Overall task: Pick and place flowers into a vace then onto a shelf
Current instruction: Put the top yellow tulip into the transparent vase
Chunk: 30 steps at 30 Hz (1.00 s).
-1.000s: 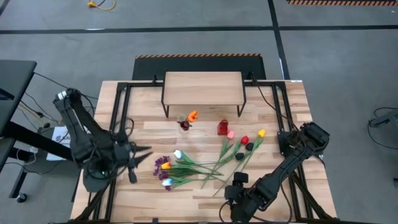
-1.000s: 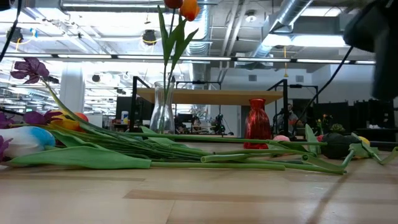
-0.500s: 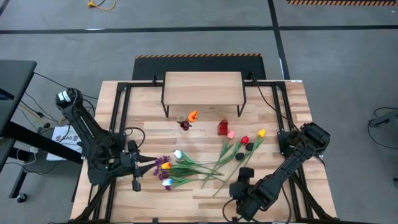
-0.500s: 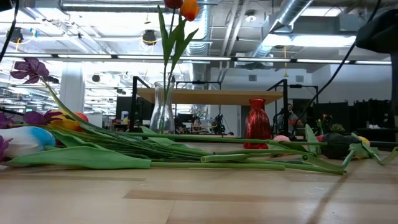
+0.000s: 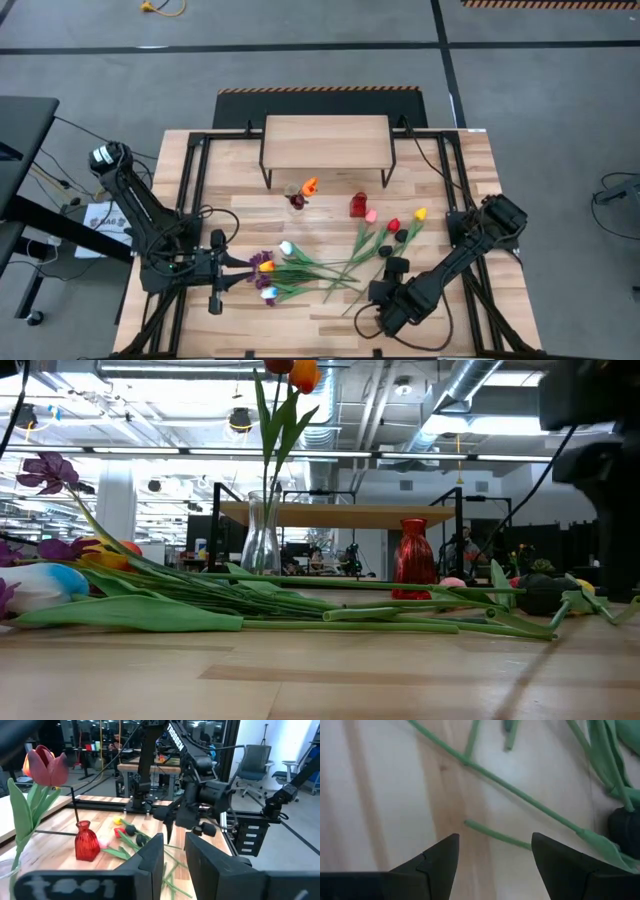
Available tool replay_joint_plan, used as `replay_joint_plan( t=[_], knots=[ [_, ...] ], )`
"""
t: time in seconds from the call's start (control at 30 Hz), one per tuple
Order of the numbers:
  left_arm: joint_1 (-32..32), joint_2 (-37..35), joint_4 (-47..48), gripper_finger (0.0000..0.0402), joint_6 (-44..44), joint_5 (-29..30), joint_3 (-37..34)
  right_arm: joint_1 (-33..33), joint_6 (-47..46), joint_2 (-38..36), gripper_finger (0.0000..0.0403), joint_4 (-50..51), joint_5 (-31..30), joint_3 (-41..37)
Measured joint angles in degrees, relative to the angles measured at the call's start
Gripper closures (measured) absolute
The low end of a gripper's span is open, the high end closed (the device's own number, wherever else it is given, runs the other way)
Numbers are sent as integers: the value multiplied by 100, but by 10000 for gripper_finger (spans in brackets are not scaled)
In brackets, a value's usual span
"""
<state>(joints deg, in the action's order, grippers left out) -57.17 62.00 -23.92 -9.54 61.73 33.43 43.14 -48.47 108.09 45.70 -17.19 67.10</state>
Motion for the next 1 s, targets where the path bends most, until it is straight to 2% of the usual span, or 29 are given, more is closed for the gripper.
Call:
replay_joint_plan(
  t=[0.2, 0.5, 0.77, 1.0],
  knots=[
    [0, 0, 9, 334, 0, 0, 0, 10, -99, -2, 163, -342, 2, -95],
    [0, 0, 55, 334, -24, 2, 0, 26, -170, -2, 163, -331, -54, -95],
    [0, 0, 102, 334, -24, -2, 0, 250, -993, -1, 163, -328, 918, -95],
    [0, 0, 99, 334, -24, 2, 0, 593, -1454, -2, 163, -331, 940, -91]
  ],
)
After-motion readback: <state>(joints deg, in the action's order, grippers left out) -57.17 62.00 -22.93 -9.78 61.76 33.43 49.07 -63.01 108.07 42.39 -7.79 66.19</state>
